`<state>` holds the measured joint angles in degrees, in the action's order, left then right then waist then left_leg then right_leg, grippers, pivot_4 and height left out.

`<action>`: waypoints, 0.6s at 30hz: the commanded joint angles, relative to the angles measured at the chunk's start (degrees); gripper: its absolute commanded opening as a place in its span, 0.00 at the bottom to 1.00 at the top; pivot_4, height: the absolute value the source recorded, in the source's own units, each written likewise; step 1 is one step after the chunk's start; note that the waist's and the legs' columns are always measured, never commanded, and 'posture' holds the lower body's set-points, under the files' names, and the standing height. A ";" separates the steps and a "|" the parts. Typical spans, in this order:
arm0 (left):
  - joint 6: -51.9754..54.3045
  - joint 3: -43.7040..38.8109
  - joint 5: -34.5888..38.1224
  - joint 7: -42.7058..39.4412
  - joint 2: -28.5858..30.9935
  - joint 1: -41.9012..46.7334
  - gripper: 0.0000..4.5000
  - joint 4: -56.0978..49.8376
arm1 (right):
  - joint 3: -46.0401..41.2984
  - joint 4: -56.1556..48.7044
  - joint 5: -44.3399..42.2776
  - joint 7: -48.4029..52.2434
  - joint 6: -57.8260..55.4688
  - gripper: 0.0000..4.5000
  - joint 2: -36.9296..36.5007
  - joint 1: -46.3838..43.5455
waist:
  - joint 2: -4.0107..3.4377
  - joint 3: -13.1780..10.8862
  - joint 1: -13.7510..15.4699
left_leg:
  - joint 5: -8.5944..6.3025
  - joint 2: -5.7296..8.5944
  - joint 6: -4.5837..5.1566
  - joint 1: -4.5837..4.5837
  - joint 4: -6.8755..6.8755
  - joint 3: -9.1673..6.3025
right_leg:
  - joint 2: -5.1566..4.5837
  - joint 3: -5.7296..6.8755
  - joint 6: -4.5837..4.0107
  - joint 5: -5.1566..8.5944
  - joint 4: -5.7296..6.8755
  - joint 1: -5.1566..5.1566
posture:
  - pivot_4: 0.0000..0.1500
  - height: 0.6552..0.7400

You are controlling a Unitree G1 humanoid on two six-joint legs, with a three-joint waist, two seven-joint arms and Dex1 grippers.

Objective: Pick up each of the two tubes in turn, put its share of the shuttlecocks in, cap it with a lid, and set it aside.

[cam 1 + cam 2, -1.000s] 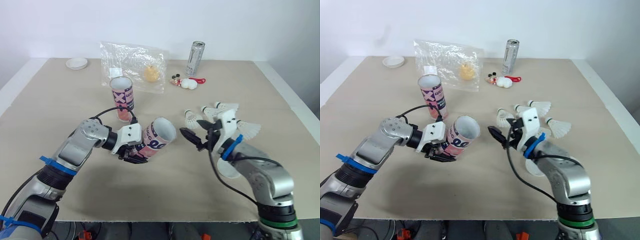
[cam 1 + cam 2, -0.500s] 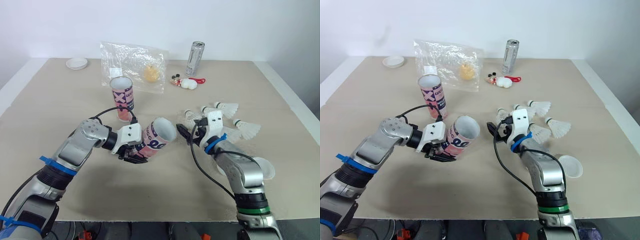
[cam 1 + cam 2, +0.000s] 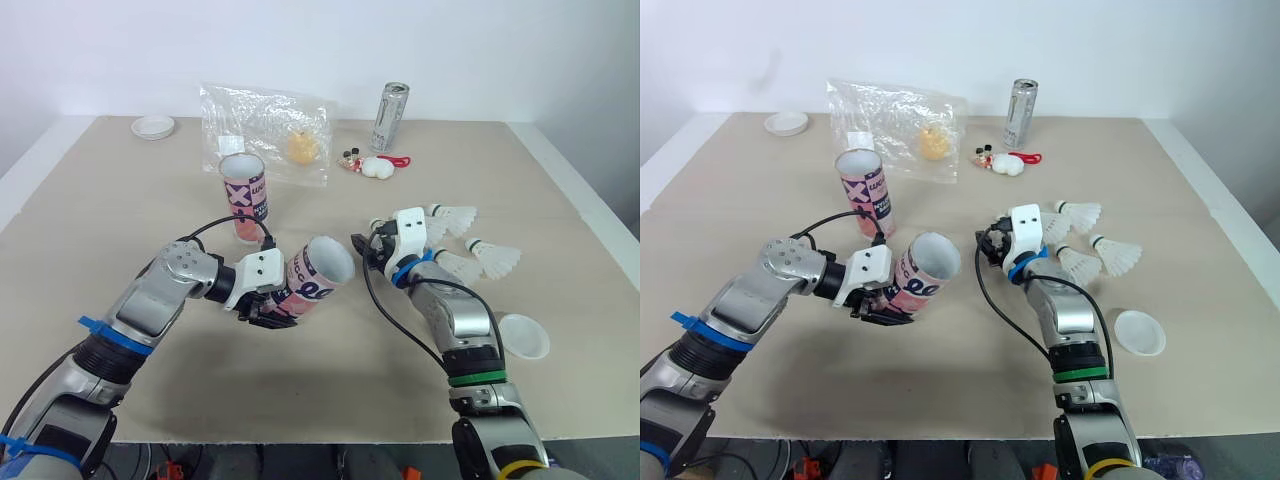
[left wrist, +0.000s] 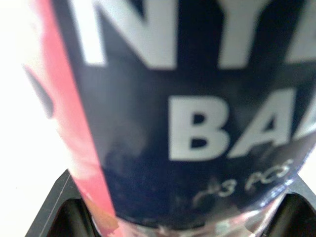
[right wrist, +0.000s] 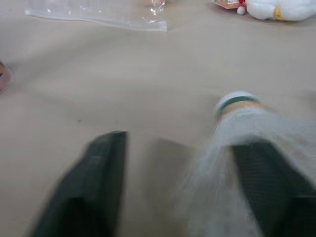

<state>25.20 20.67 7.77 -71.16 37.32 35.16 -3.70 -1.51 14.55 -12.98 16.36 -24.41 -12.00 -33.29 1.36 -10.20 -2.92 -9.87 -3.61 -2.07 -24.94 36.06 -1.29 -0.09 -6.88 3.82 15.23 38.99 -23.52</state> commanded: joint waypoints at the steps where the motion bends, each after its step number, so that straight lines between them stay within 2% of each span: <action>1: 0.19 -1.21 0.45 0.57 0.39 -0.17 0.65 -2.10 | -0.82 -0.03 0.53 0.10 2.42 0.28 0.21 -1.88 | 0.00 0.00 0.00 | 0.00 0.00 0.00 0.00 0.00 0.00 | 0.00 0.00 0.00 0.00 0.00 0.00 | 1.00 1.00; 3: 0.24 -1.19 0.51 0.72 0.40 -0.23 0.65 -2.17 | -0.52 0.09 0.86 0.53 2.87 0.04 -0.06 -1.99 | 0.00 0.00 0.00 | 0.00 0.00 0.00 0.00 -0.01 -0.01 | 0.00 0.00 0.00 0.01 0.00 0.00 | 1.00 1.00; 4: 0.25 -1.18 0.53 0.79 0.39 -0.26 0.65 -2.20 | -0.40 0.08 1.01 0.71 3.02 0.01 -0.16 -2.02 | 0.00 0.00 0.00 | 0.00 0.00 0.00 0.00 -0.01 -0.01 | 0.00 0.00 0.00 0.00 0.00 0.00 | 1.00 1.00; 12: -0.24 -0.73 0.28 1.09 -0.27 0.06 0.65 -1.56 | 1.02 -6.32 2.07 6.79 4.69 0.01 -4.72 -2.05 | -0.03 -0.02 0.01 | 0.00 0.00 0.00 0.00 -0.01 0.00 | 0.00 0.00 0.01 0.01 0.00 -0.01 | 1.00 1.00; 18: 0.79 -0.97 1.19 -0.17 -0.30 1.06 0.65 -0.83 | 2.38 -19.59 -1.67 34.16 15.04 0.01 -23.88 -6.98 | -0.24 -0.18 0.16 | 0.00 0.06 0.00 -0.07 -0.01 0.02 | -0.06 -0.01 0.10 0.06 -0.03 -0.05 | 1.00 1.00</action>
<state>25.60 20.49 8.07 -70.75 36.84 35.04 -3.98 1.39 -0.69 -12.88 43.91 -13.39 -34.26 -38.69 1.12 -10.37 -2.76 -9.88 -3.55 -2.07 -24.99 36.02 -1.27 -0.15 -6.88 3.90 15.31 38.96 -23.57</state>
